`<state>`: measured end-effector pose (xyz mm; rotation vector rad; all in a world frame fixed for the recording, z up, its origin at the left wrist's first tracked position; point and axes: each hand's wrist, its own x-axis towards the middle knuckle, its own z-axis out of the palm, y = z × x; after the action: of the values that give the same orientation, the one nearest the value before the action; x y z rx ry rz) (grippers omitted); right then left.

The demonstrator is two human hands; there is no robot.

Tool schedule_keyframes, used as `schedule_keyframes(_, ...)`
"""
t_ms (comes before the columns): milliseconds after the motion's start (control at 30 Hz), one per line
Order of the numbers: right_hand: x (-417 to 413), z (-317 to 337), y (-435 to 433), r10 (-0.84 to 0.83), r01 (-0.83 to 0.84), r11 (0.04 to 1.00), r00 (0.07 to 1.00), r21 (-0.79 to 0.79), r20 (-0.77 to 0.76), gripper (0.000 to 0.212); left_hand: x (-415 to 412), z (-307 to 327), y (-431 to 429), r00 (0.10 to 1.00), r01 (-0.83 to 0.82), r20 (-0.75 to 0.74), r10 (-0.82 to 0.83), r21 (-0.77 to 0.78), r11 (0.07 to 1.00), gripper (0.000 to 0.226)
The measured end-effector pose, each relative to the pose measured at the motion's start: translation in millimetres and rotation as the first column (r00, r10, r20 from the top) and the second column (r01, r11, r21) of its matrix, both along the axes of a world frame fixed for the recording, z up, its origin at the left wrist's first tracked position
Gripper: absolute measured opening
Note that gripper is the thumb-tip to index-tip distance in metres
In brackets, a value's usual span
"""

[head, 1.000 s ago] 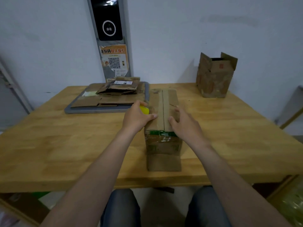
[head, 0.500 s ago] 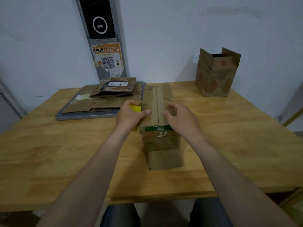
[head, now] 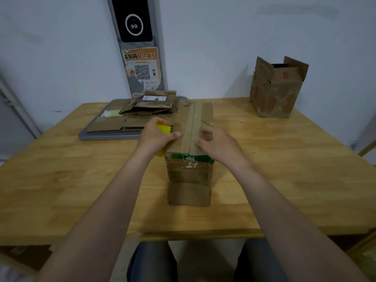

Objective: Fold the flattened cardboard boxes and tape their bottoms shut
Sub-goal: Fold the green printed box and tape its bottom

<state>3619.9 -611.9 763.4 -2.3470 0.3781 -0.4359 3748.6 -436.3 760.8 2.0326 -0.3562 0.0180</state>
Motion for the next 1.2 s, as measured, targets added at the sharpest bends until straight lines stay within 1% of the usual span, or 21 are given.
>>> schedule_keyframes(67,-2.6,-6.6,-5.2,-0.007,0.007,1.0,1.0,-0.012,-0.03,0.04,-2.7,-5.8,-8.4,1.0,0.0,-0.006,0.0,0.017,1.0,0.05)
schedule_keyframes(133,-2.7,-11.1,-12.1,-0.014,0.014,1.0,0.999,0.014,-0.038,0.041,-2.4,-8.5,-17.5,1.0,-0.002,-0.006,0.002,0.022,1.0,0.051)
schedule_keyframes(233,-0.3,-13.2,-23.2,-0.028,0.03,0.999,0.999,0.037,-0.047,0.047,-1.3,-8.8,-32.3,1.0,-0.009,-0.007,0.009,0.028,1.0,0.055)
schedule_keyframes(300,1.0,-14.0,-29.4,-0.039,0.041,0.998,0.998,0.052,-0.051,0.048,-1.5,-10.7,-40.6,0.999,-0.017,-0.035,0.018,0.041,0.999,0.056)
schedule_keyframes(433,1.6,-15.2,-37.3,-0.067,0.07,0.997,0.994,0.033,-0.085,0.054,-6.4,-15.5,-45.7,0.995,-0.022,-0.099,0.026,0.037,0.999,0.056)
schedule_keyframes(467,2.1,-14.3,-38.4,-0.07,0.072,0.997,0.992,0.021,-0.106,0.053,-7.4,-15.3,-46.0,0.995,-0.023,-0.095,0.027,0.046,0.999,0.056)
schedule_keyframes(533,3.6,-12.0,-39.7,-0.074,0.071,0.997,0.988,-0.024,-0.136,0.045,-10.7,-13.6,-46.9,0.996,-0.024,-0.082,0.029,0.055,0.998,0.055)
schedule_keyframes(600,3.5,-9.4,-38.9,-0.088,0.081,0.995,0.988,-0.057,-0.129,0.039,-13.9,-11.3,-47.5,0.996,-0.03,-0.083,0.033,0.044,0.999,0.056)
schedule_keyframes(700,1.1,-8.0,-38.9,-0.102,0.097,0.994,0.988,-0.05,-0.117,0.041,-20.7,-9.9,-44.8,0.992,-0.028,-0.122,0.027,-0.004,1.0,0.055)
schedule_keyframes(767,-2.0,-7.2,-37.6,-0.133,0.12,0.987,0.983,-0.103,-0.129,0.043,-26.7,-6.6,-37.5,0.99,-0.04,-0.138,0.032,-0.055,0.998,0.049)
schedule_keyframes(800,-3.5,-6.9,-36.3,-0.155,0.139,0.976,0.984,-0.166,-0.092,0.047,-30.2,-1.9,-31.4,0.99,-0.047,-0.135,0.034,-0.092,0.995,0.044)
schedule_keyframes(833,-5.9,-5.9,-33.6,-0.154,0.149,0.964,0.988,-0.222,-0.007,0.05,-34.3,4.9,-24.0,0.991,-0.048,-0.128,0.031,-0.136,0.99,0.038)
schedule_keyframes(867,-10.1,-2.6,-28.9,-0.119,0.144,0.959,0.986,-0.245,0.114,0.052,-38.5,13.4,-16.1,0.994,-0.039,-0.104,0.022,-0.167,0.985,0.032)
schedule_keyframes(933,-18.3,8.2,-15.9,0.021,0.052,0.974,0.947,-0.219,0.321,0.047,-51.1,31.4,-0.9,1.0,0.013,-0.018,-0.017,-0.165,0.986,0.02)
schedule_keyframes(967,-22.3,14.7,-7.5,0.094,-0.025,0.982,0.925,-0.187,0.369,0.045,-59.7,39.6,4.9,0.999,0.048,0.016,-0.046,-0.161,0.986,0.015)
schedule_keyframes(1000,-26.8,21.6,2.0,0.157,-0.116,0.985,0.916,-0.13,0.369,0.045,-69.4,47.3,8.3,0.996,0.083,0.043,-0.077,-0.163,0.983,0.012)
schedule_keyframes(1033,-31.4,29.2,11.3,0.215,-0.213,0.976,0.921,-0.041,0.326,0.047,-79.3,54.3,9.6,0.991,0.113,0.083,-0.1,-0.168,0.979,0.015)
schedule_keyframes(1100,-38.8,38.8,28.0,0.339,-0.375,0.914,0.915,0.155,0.218,0.04,-95.4,64.3,9.0,0.974,0.133,0.204,-0.095,-0.18,0.975,0.024)
schedule_keyframes(1133,-41.1,39.4,33.9,0.376,-0.427,0.878,0.896,0.218,0.238,0.031,-101.4,68.1,7.7,0.963,0.136,0.256,-0.083,-0.198,0.971,0.025)
schedule_keyframes(1167,-44.5,39.3,39.5,0.385,-0.466,0.845,0.871,0.263,0.306,0.023,-106.6,71.0,5.9,0.957,0.143,0.281,-0.075,-0.227,0.964,0.023)
schedule_keyframes(1200,-48.6,38.6,44.0,0.37,-0.494,0.816,0.845,0.3,0.386,0.019,-112.4,73.4,4.4,0.959,0.146,0.274,-0.07,-0.267,0.953,0.019)
